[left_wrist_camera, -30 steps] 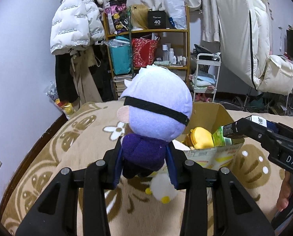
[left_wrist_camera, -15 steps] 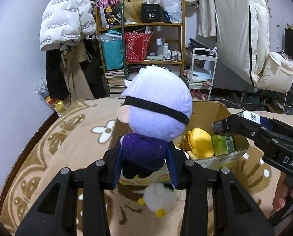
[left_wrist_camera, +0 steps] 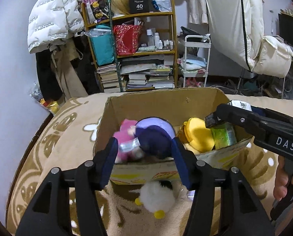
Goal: Organize soft objects
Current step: 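Open both grippers to drop the doll and tissue pack into the box, then move both grippers toward the white fluffy chick and clear bag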
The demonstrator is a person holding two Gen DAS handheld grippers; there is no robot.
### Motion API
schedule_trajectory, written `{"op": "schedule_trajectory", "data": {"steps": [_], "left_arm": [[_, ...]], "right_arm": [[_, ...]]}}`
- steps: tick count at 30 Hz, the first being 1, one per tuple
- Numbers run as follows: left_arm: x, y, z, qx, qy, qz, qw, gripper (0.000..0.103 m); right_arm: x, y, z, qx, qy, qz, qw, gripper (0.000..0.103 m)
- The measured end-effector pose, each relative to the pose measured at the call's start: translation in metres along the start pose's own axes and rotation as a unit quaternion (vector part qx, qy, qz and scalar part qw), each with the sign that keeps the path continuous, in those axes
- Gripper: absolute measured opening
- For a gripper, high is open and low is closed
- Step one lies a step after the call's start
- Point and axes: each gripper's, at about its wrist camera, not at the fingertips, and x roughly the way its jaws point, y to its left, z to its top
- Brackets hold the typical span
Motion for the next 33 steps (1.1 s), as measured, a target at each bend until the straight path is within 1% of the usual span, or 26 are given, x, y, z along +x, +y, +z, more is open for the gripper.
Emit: {"op": "schedule_trajectory", "data": {"steps": [3,4,6,8,9,11,12,15,17,18,22,27,29,31,33], "left_arm": [[-0.002,0.006,-0.001,-0.011,0.005,0.000,0.9999,0.058],[-0.004,0.008,-0.002,-0.013,0.005,0.001,0.9999,0.062],[-0.008,0.011,-0.004,-0.013,0.005,0.013,0.9998,0.067],[-0.013,0.014,-0.005,-0.015,0.003,0.018,0.9997,0.068],[-0.015,0.016,-0.006,-0.018,0.004,0.017,0.9997,0.070],[-0.020,0.019,-0.007,-0.024,0.007,0.016,0.9996,0.077],[-0.022,0.020,-0.009,-0.026,0.007,0.016,0.9995,0.080],[-0.030,0.021,-0.013,-0.027,0.008,0.017,0.9994,0.082],[-0.035,0.021,-0.016,-0.030,0.013,0.016,0.9994,0.089],[-0.037,0.022,-0.017,-0.032,0.014,0.014,0.9993,0.093],[-0.049,0.023,-0.022,-0.039,0.015,0.006,0.9991,0.096],[-0.069,0.023,-0.029,-0.036,0.008,0.021,0.9991,0.100],[-0.076,0.022,-0.033,-0.035,0.010,0.021,0.9991,0.100],[-0.081,0.023,-0.036,-0.038,0.021,0.012,0.9990,0.100],[-0.084,0.025,-0.037,-0.052,0.030,-0.005,0.9982,0.100]], "right_arm": [[-0.002,0.002,0.000,-0.003,0.001,0.000,1.000,0.056],[-0.003,0.002,0.000,-0.001,0.000,0.000,1.000,0.056],[-0.004,0.001,0.001,-0.001,0.000,0.002,1.000,0.056],[-0.006,0.001,0.001,-0.001,-0.002,0.001,1.000,0.058],[-0.008,0.001,0.000,-0.001,-0.001,0.001,1.000,0.061],[-0.010,0.001,0.000,0.002,-0.002,-0.003,1.000,0.064],[-0.012,0.002,-0.001,0.004,-0.003,-0.004,1.000,0.067],[-0.022,0.003,-0.004,0.009,-0.008,-0.007,1.000,0.078],[-0.030,0.006,-0.005,0.009,-0.010,-0.010,1.000,0.086],[-0.032,0.006,-0.006,0.009,-0.009,-0.012,1.000,0.091],[-0.043,0.013,-0.010,0.005,0.001,-0.022,1.000,0.103],[-0.057,0.021,-0.018,-0.003,0.008,-0.027,1.000,0.103],[-0.062,0.024,-0.022,-0.008,0.010,-0.032,0.999,0.103],[-0.065,0.026,-0.025,-0.011,0.010,-0.036,0.999,0.103],[-0.069,0.029,-0.029,-0.017,0.009,-0.042,0.999,0.103]]}}
